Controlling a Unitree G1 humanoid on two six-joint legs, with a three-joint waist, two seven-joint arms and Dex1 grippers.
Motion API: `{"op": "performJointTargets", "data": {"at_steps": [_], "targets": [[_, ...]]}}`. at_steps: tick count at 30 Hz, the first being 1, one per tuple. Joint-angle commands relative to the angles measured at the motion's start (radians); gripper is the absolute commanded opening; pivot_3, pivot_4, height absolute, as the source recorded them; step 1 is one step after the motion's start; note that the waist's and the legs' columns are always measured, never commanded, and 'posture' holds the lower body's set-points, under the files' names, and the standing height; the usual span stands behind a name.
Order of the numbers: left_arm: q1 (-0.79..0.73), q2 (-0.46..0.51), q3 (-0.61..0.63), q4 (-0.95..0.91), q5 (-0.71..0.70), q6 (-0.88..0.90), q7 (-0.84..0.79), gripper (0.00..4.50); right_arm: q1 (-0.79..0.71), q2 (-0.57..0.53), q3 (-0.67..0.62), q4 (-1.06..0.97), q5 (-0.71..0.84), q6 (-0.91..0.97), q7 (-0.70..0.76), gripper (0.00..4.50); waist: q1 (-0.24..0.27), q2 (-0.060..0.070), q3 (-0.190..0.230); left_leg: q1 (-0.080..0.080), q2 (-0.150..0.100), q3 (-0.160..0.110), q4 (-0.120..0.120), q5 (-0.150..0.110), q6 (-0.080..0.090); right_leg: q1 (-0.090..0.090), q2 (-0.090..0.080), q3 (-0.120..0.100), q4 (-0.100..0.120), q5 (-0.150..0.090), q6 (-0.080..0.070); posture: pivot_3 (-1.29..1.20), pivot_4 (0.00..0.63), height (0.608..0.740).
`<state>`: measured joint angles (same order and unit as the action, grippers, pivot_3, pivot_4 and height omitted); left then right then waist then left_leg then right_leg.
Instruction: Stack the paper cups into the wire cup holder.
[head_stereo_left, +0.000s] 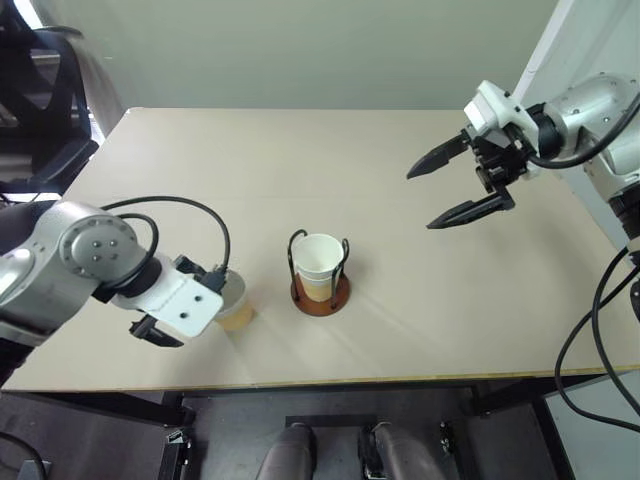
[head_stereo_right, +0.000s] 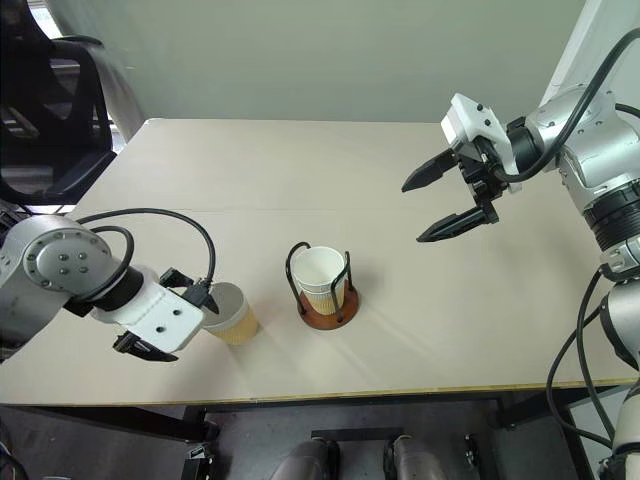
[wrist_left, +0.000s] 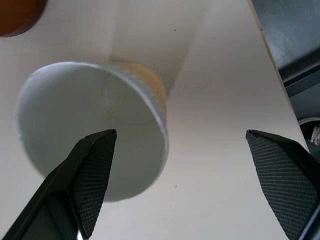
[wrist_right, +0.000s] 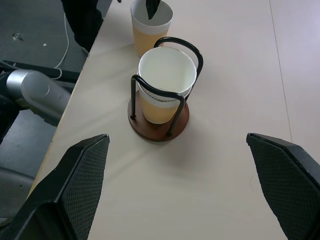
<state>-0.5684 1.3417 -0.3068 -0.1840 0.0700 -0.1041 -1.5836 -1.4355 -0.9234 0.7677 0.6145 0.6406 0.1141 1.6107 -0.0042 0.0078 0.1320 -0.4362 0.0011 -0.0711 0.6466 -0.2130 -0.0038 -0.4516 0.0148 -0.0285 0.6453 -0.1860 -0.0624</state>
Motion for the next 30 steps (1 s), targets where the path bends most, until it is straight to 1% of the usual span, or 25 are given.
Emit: {"op": "performJointTargets", "data": {"at_steps": [1, 9, 10, 17, 30], "targets": [[-0.028, -0.006, -0.004, 0.025, 0.023, -0.02, -0.031, 3.26, -0.034, -0.012, -0.022, -0.025, 0.021, -0.001, 0.004, 4.5, 0.0, 0.0, 0.0, 0.0, 0.0, 0.0, 0.0, 0.0, 0.0, 0.0, 0.0, 0.0, 0.0, 0.0, 0.0, 0.0, 0.15, 0.74], [-0.057, 0.022, -0.036, 0.026, -0.016, 0.01, -0.031, 0.27, -0.02, -0.028, -0.008, -0.02, 0.04, -0.004, 0.004, 4.5, 0.0, 0.0, 0.0, 0.0, 0.0, 0.0, 0.0, 0.0, 0.0, 0.0, 0.0, 0.0, 0.0, 0.0, 0.0, 0.0, 0.15, 0.74], [-0.063, 0.025, -0.04, 0.026, -0.023, 0.015, -0.031, 0.03, -0.018, -0.031, -0.007, -0.021, 0.043, -0.007, 0.004, 4.5, 0.001, 0.0, 0.0, 0.0, 0.0, 0.0, 0.0, 0.0, 0.0, 0.0, 0.0, 0.0, 0.0, 0.0, 0.0, 0.0, 0.15, 0.74], [-0.134, 0.026, -0.074, 0.044, -0.065, 0.044, -0.031, 0.03, -0.014, -0.036, 0.003, -0.021, 0.046, -0.017, 0.004, 4.5, 0.001, 0.0, 0.0, 0.0, 0.0, 0.0, 0.0, 0.0, 0.0, 0.0, 0.0, 0.0, 0.0, 0.0, 0.0, 0.0, 0.15, 0.74], [-0.196, 0.002, -0.093, 0.057, -0.07, 0.076, -0.031, 0.03, -0.009, -0.034, 0.002, -0.022, 0.043, -0.03, 0.004, 4.5, 0.001, 0.0, 0.0, 0.0, 0.0, 0.0, 0.0, 0.002, 0.003, 0.0, 0.0, 0.0, 0.0, 0.0, 0.0, 0.0, 0.15, 0.74]]}}
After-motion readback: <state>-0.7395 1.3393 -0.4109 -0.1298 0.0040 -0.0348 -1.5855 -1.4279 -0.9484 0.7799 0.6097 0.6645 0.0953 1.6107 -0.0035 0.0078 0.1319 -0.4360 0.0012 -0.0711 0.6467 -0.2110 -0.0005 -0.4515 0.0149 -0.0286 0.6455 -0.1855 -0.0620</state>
